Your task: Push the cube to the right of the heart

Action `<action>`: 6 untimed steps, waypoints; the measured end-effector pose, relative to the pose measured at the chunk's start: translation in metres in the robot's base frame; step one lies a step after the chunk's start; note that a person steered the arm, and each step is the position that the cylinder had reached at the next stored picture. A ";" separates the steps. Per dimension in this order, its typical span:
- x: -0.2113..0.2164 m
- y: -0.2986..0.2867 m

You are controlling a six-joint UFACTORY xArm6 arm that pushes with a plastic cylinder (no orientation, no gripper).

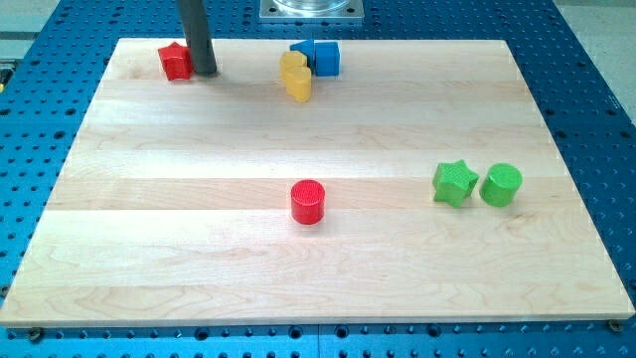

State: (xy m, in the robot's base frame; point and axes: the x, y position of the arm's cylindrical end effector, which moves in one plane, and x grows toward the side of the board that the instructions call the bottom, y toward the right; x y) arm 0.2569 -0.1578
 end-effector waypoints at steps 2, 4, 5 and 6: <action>-0.012 -0.036; -0.021 -0.006; -0.063 0.041; -0.063 0.096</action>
